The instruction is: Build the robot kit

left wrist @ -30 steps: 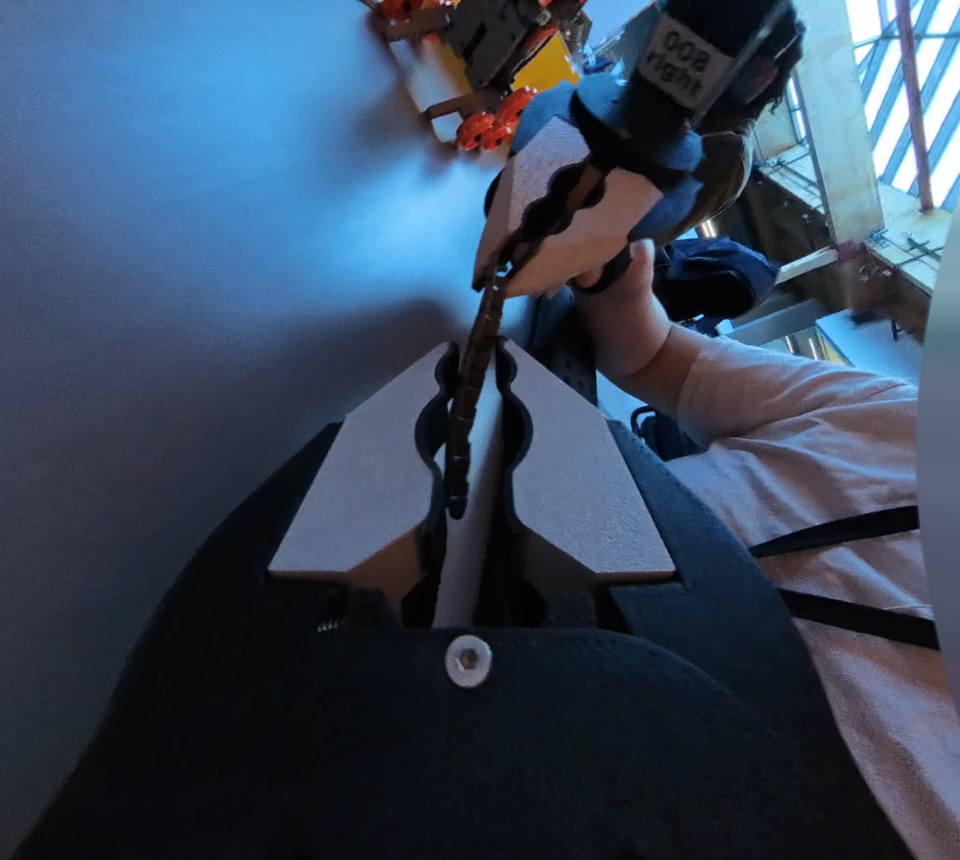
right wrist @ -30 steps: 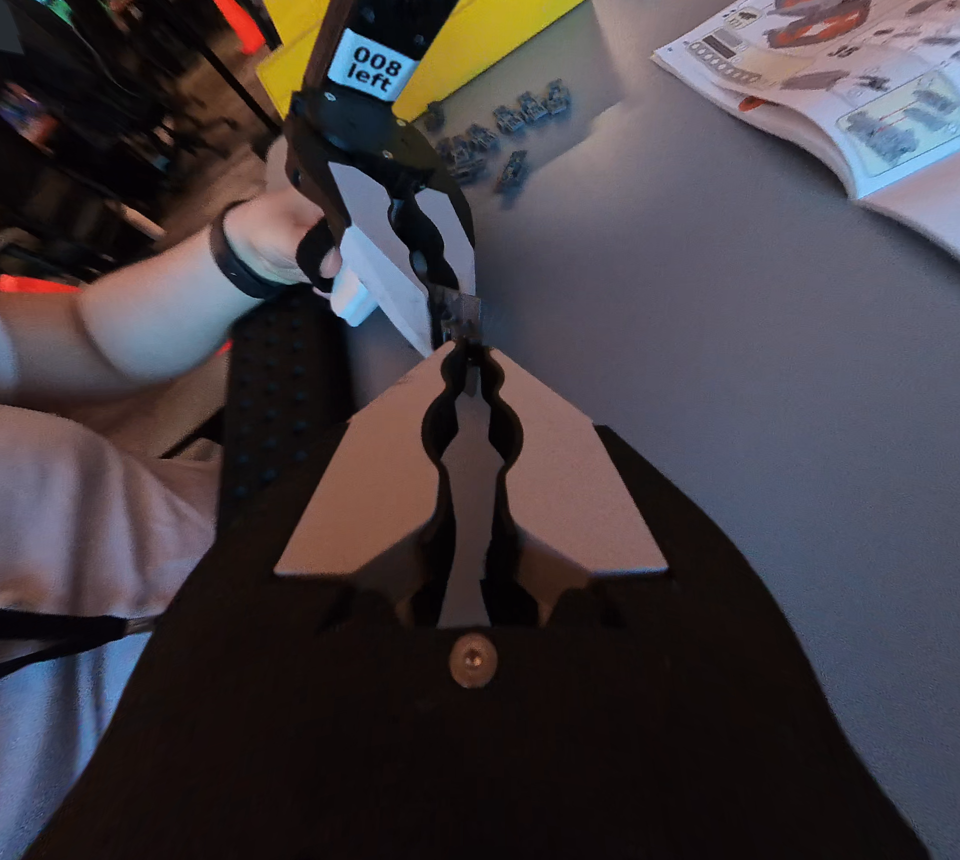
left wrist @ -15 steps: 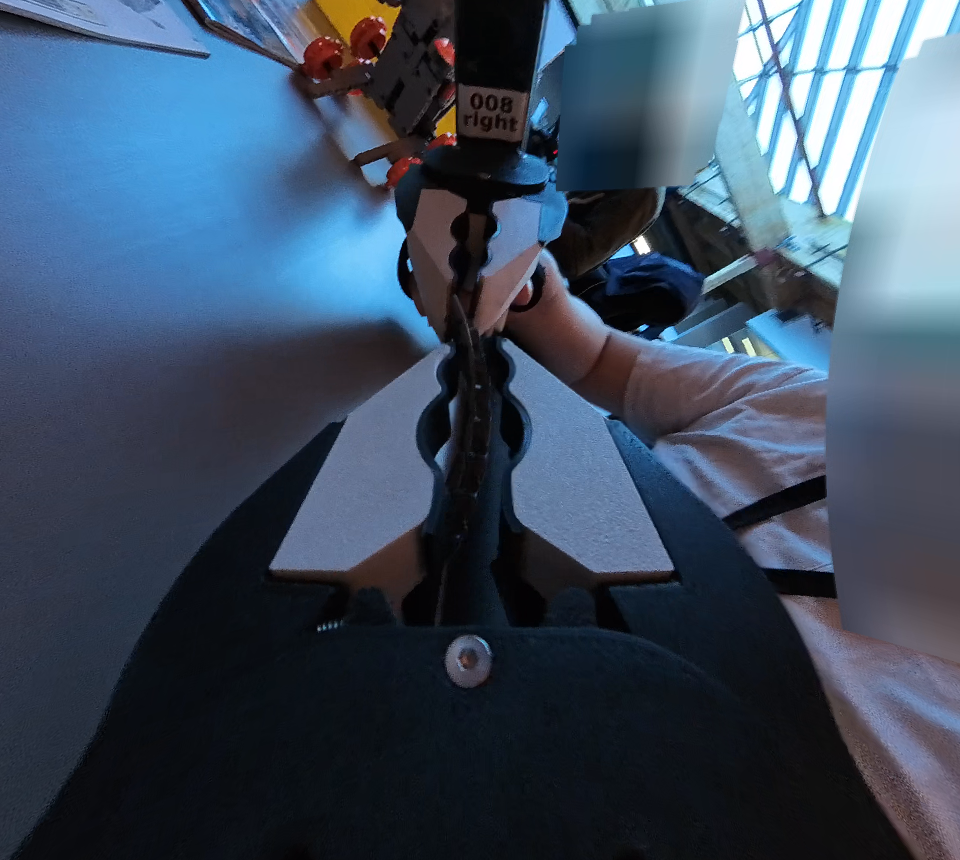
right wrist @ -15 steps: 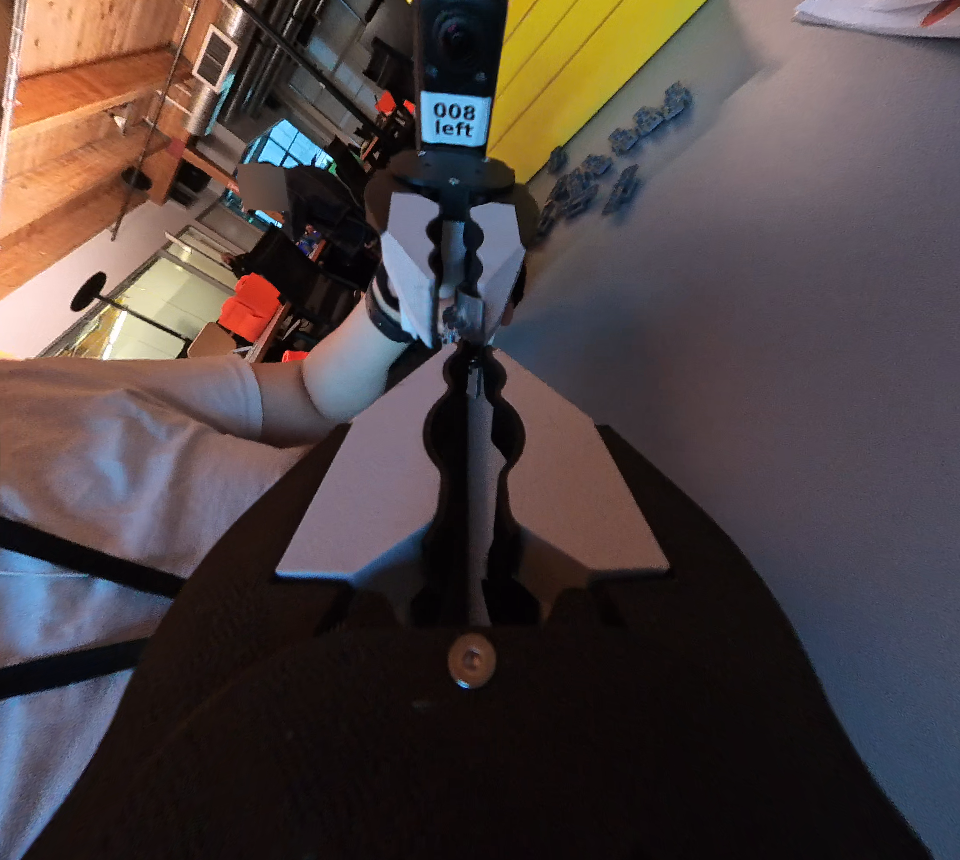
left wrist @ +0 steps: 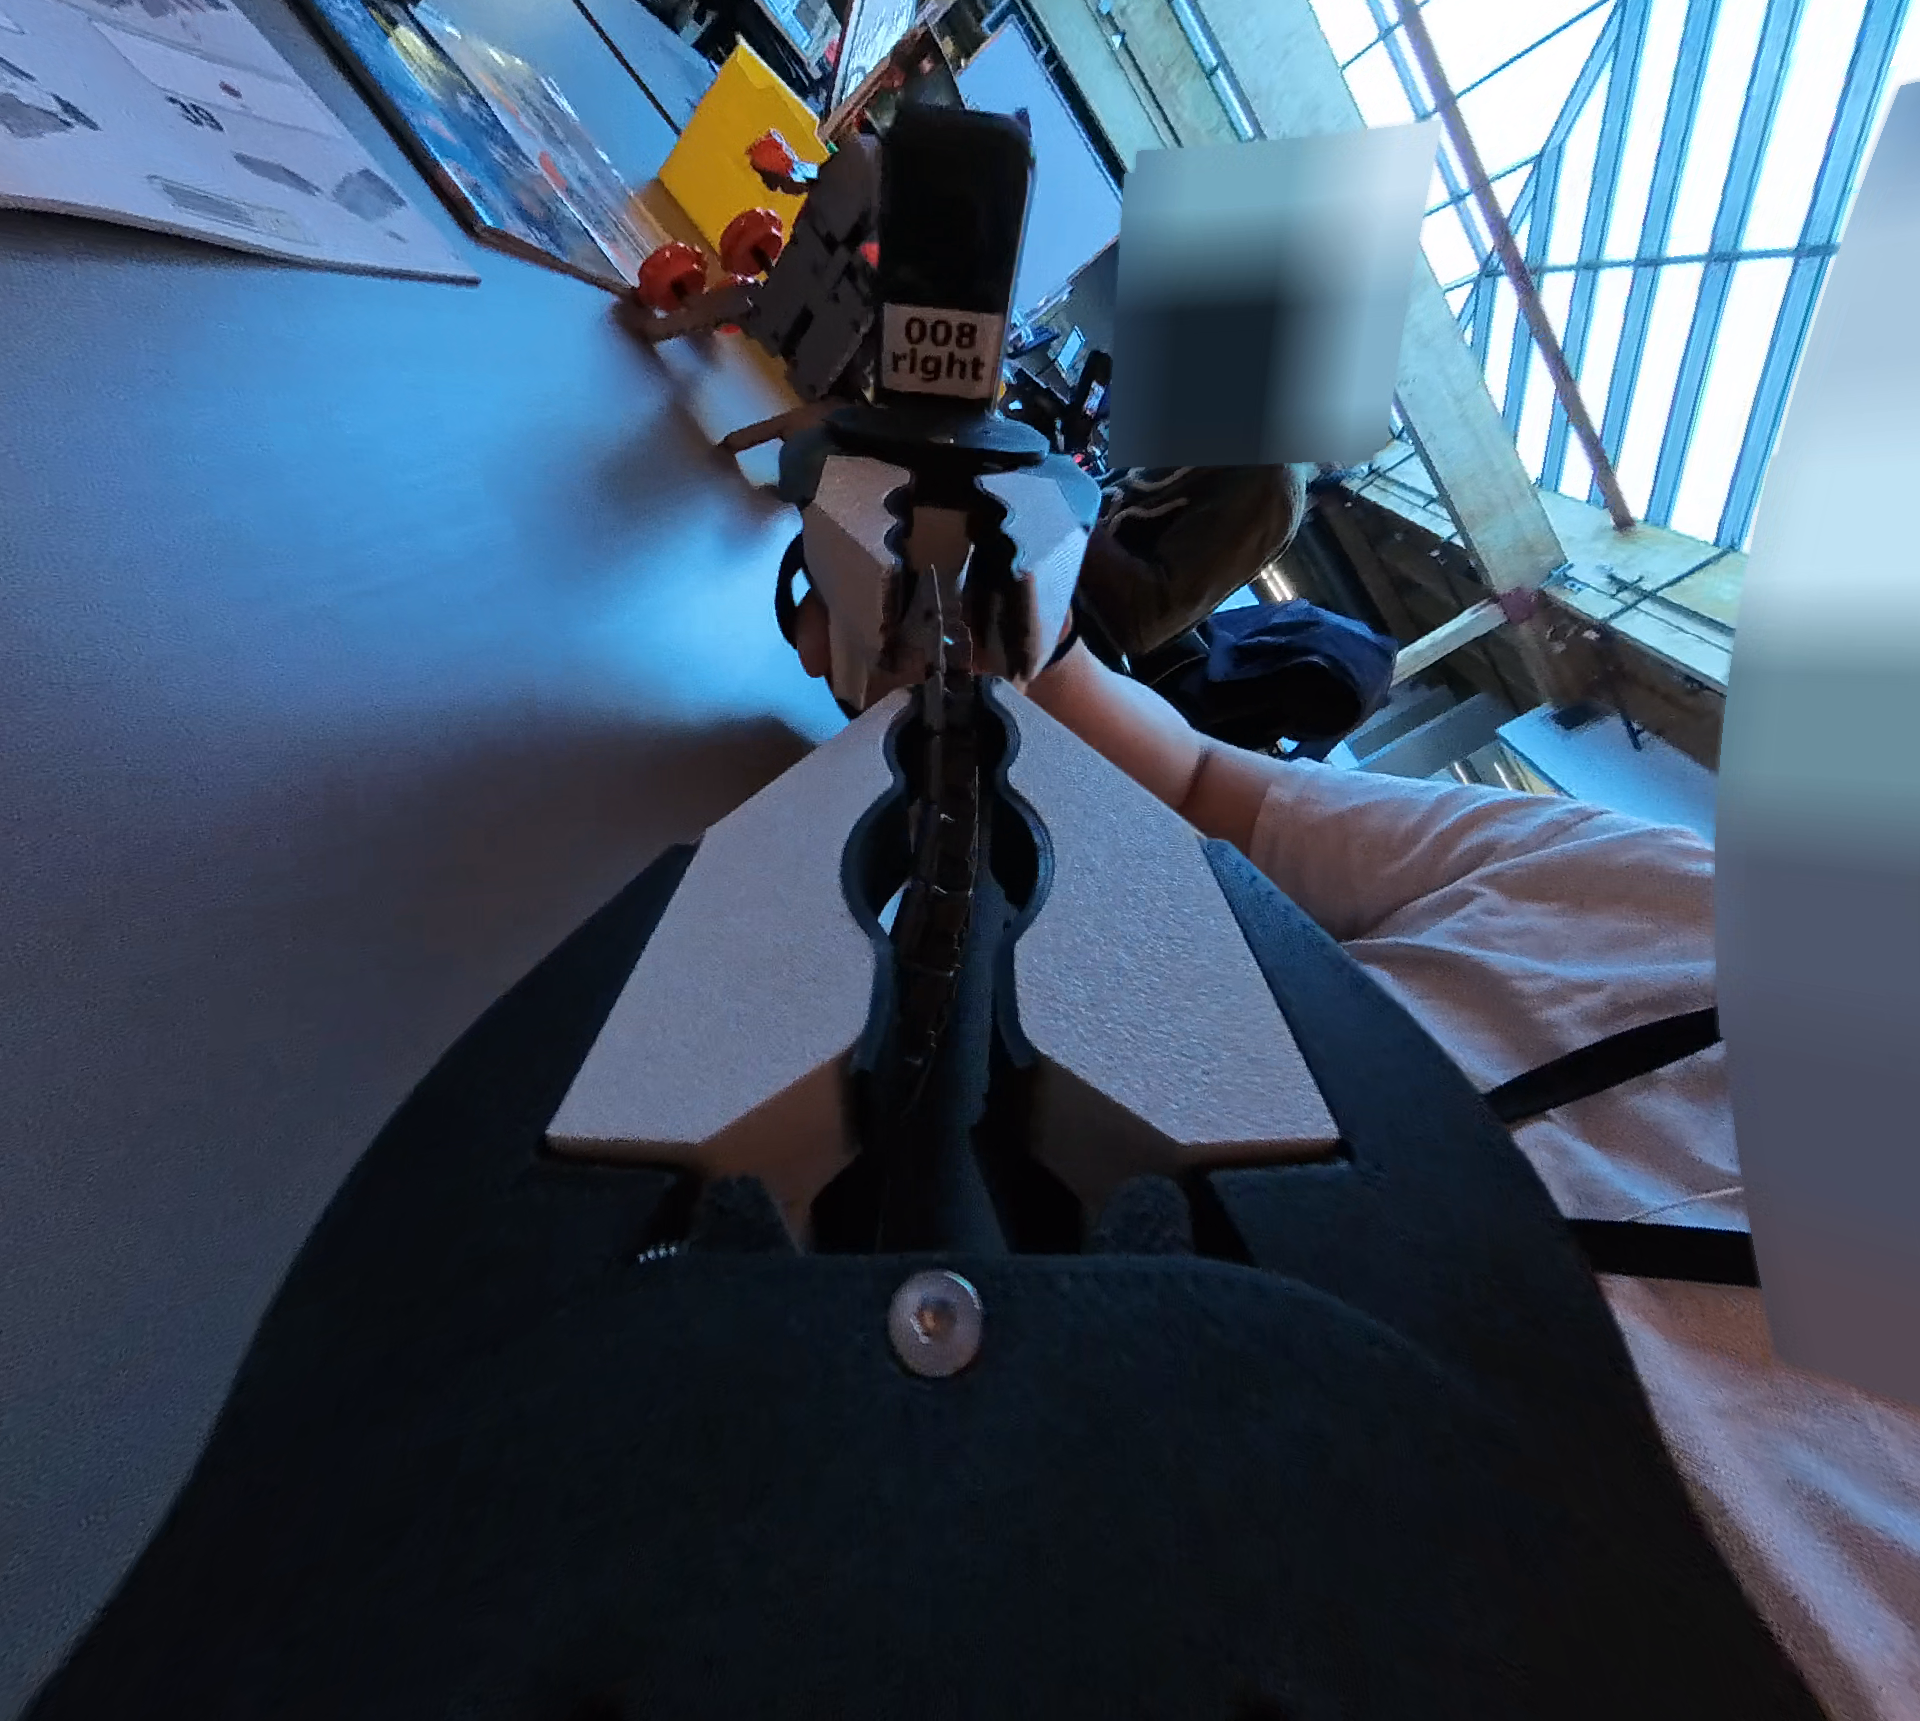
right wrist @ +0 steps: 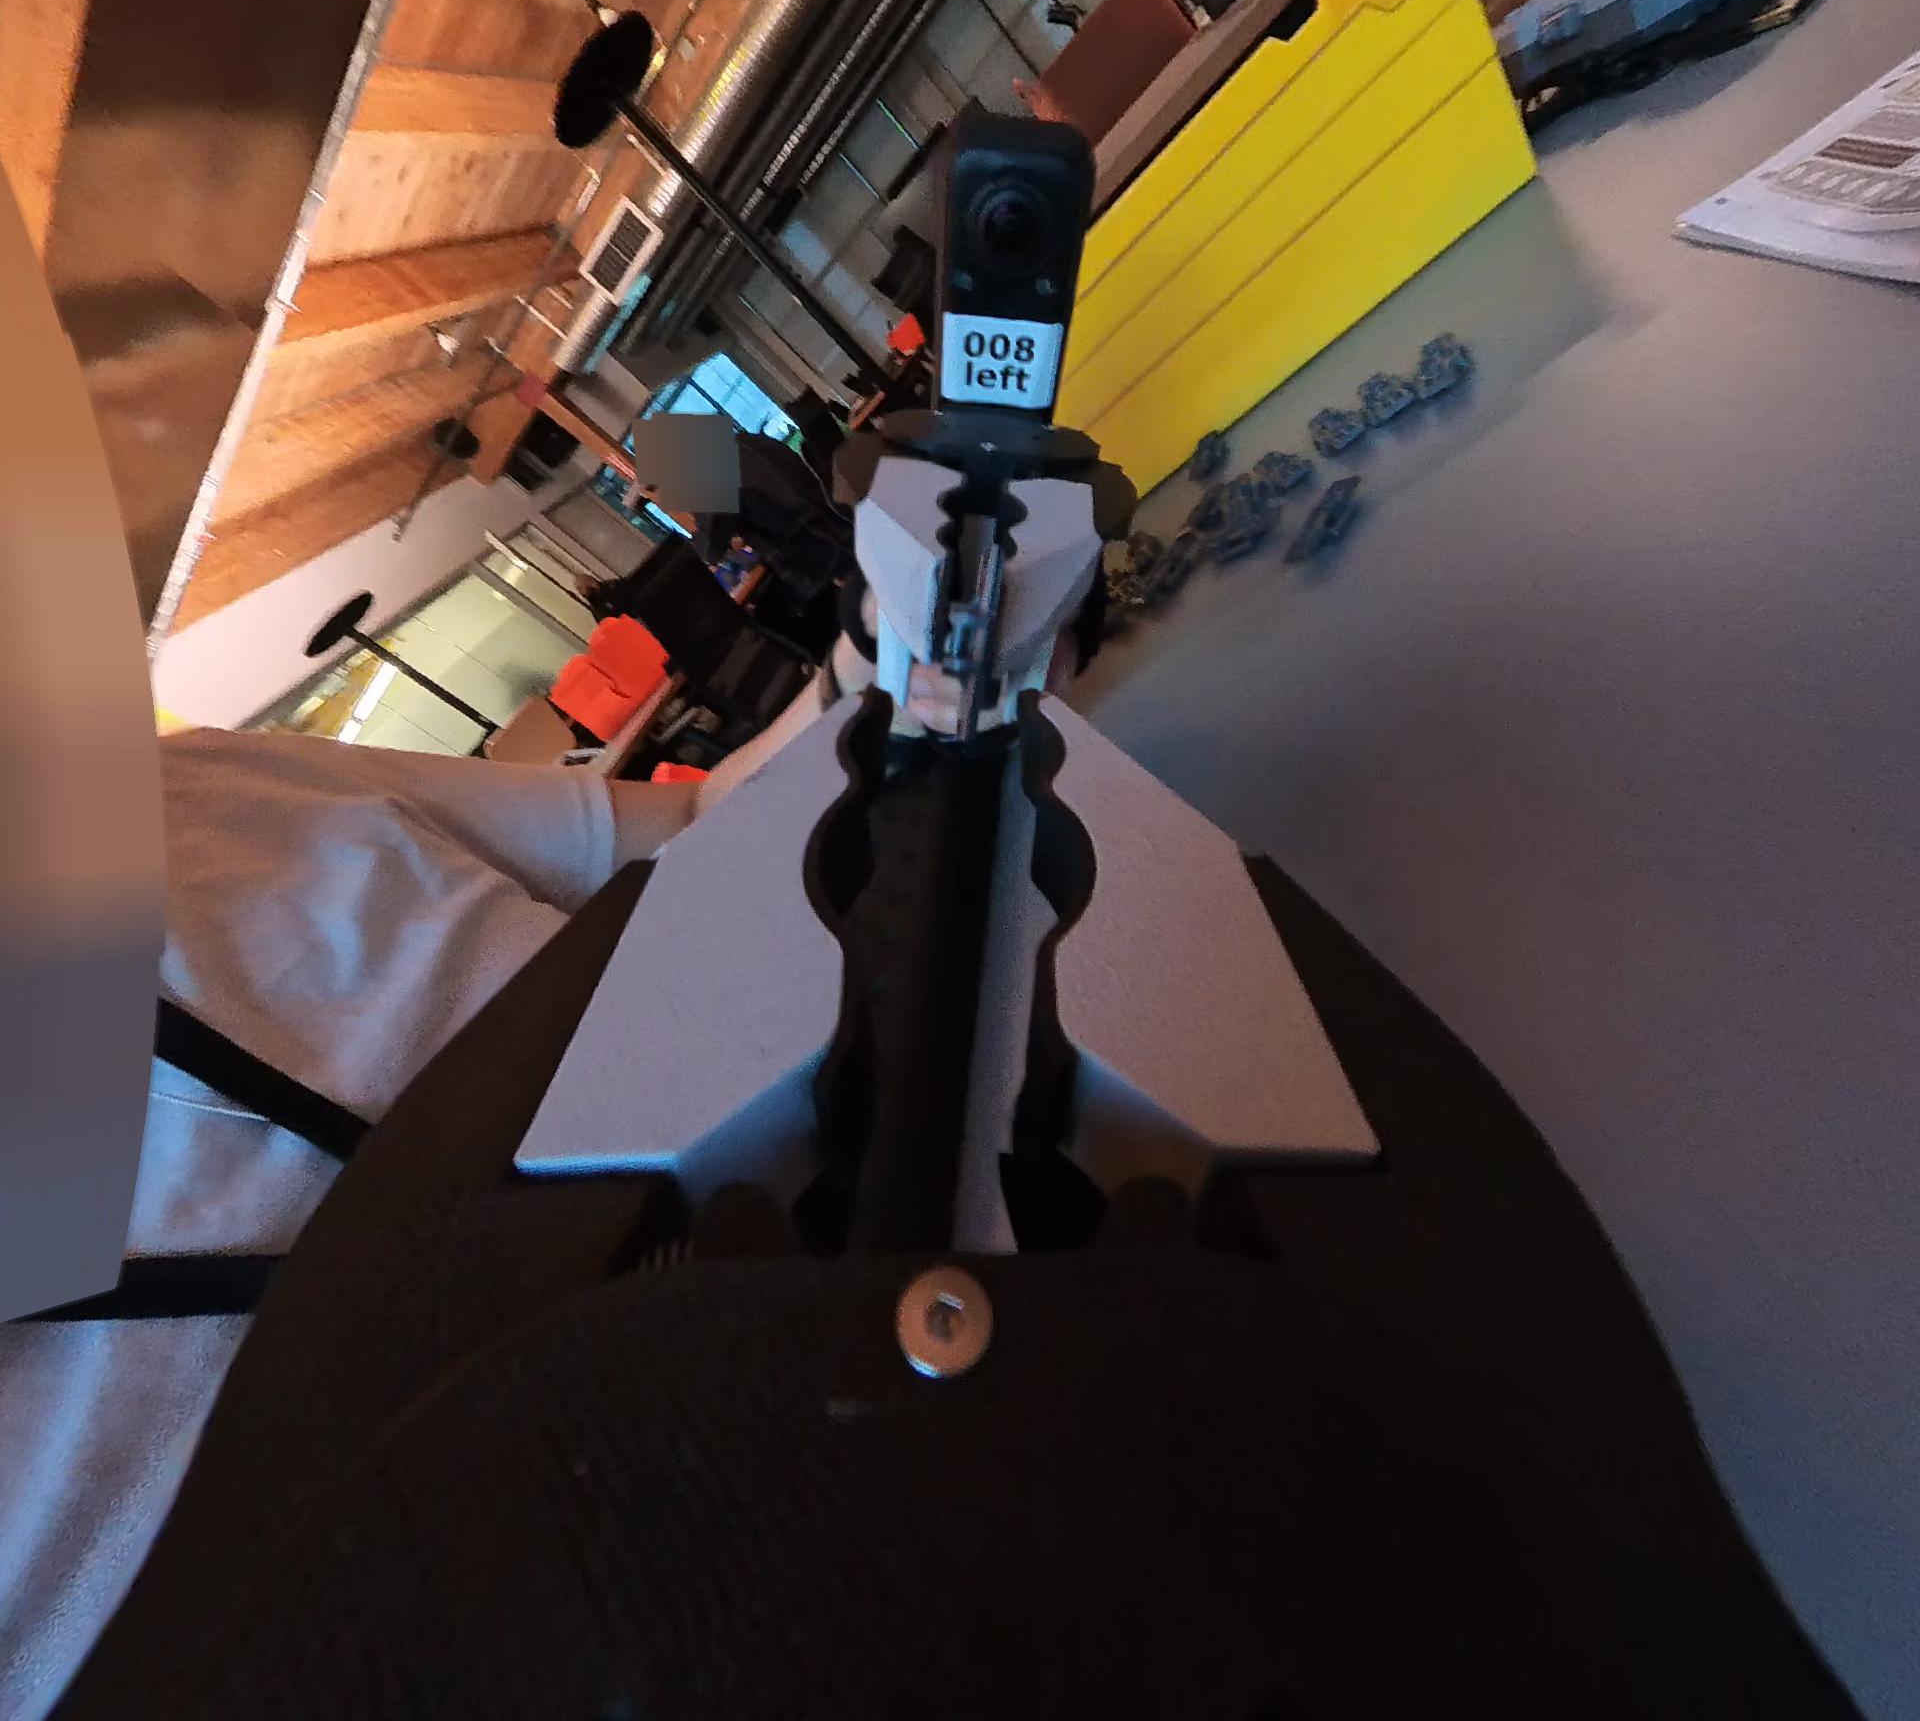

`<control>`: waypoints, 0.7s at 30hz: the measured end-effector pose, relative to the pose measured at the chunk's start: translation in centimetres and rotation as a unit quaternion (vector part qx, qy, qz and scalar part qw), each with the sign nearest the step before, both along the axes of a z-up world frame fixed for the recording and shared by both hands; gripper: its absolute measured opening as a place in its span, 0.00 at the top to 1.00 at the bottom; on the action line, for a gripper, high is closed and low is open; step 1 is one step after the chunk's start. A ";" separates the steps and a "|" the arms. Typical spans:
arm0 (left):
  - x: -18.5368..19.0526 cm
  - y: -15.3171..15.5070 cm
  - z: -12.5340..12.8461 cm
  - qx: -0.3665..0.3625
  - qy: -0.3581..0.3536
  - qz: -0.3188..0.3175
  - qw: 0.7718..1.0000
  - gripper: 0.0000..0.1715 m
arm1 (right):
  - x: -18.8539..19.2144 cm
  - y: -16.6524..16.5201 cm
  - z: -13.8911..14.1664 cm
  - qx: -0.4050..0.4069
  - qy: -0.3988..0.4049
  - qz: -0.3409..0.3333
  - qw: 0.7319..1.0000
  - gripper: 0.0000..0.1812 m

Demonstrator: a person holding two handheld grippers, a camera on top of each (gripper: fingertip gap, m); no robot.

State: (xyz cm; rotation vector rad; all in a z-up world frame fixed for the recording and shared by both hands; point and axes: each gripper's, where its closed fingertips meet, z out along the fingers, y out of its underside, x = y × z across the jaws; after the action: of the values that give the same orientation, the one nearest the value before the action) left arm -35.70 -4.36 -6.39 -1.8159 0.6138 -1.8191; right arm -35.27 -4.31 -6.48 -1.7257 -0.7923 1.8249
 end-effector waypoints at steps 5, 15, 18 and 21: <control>0.1 -0.6 0.7 -0.006 -0.023 -0.020 1.000 0.97 | -0.3 -0.1 0.2 0.015 -0.001 0.001 1.000 0.94; -0.5 -0.3 2.6 -0.080 -0.115 -0.041 0.989 0.85 | -0.5 -1.3 0.0 -0.056 0.012 0.052 0.997 1.00; -0.8 0.1 2.3 -0.071 -0.108 -0.029 0.991 0.85 | -0.5 -1.2 -0.2 -0.066 0.008 0.050 0.997 1.00; -0.4 0.1 1.7 -0.069 -0.087 -0.028 0.993 0.86 | -0.5 -1.1 -0.5 -0.067 0.001 0.048 0.997 1.00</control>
State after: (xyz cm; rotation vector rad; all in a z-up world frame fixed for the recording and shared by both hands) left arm -36.09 -4.29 -4.71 -1.7161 0.4884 -2.0772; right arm -35.81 -5.37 -6.97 -1.7965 -0.7803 1.9835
